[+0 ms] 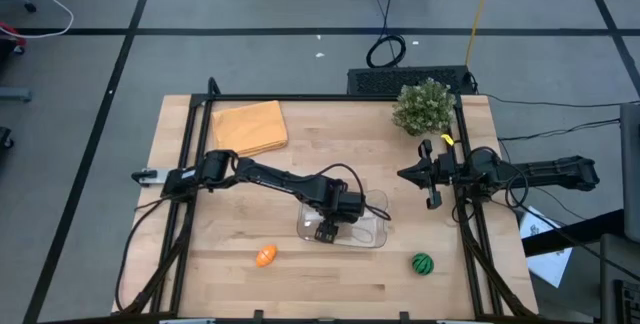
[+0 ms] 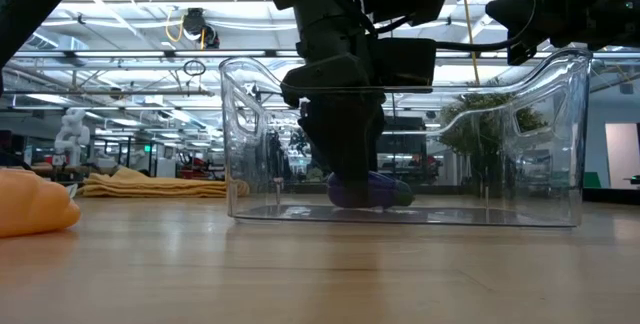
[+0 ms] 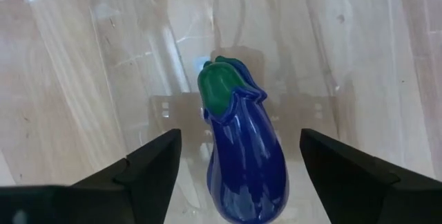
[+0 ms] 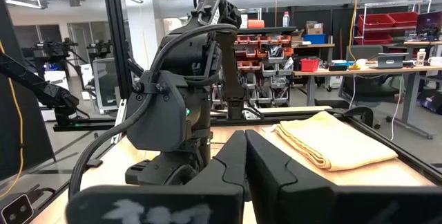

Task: Pick and placing Produce into tupperware
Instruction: Put the purple eggplant into the transparent bin

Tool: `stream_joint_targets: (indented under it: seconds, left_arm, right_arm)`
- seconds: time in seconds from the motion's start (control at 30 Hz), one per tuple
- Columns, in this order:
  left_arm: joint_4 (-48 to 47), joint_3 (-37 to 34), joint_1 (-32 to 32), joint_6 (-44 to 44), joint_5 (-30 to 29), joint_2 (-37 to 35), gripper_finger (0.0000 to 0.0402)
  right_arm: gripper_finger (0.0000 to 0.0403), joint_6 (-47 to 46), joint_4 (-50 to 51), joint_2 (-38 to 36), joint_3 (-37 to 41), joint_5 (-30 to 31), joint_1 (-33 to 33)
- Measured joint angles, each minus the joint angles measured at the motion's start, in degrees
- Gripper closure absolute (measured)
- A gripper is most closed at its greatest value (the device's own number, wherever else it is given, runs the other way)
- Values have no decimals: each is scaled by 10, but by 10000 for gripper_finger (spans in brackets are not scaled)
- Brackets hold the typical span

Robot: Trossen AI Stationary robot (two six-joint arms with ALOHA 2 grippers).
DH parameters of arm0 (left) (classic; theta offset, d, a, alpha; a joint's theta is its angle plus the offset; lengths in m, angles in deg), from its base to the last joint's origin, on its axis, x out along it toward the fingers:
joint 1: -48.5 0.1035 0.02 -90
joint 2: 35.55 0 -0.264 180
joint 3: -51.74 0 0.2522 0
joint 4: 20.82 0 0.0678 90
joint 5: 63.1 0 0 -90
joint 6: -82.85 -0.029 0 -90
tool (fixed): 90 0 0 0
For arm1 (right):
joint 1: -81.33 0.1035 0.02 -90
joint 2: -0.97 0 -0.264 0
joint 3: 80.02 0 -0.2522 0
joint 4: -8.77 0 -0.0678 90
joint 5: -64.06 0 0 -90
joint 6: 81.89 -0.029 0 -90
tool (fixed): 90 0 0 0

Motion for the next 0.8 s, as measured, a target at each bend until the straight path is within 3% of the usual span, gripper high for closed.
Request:
stream_joint_targets:
  seconds: [0.8]
  left_arm:
    - [-49, 47, -13, -23, -41, 2, 101]
  right_arm:
    - [403, 0, 0, 0, 0, 0, 0]
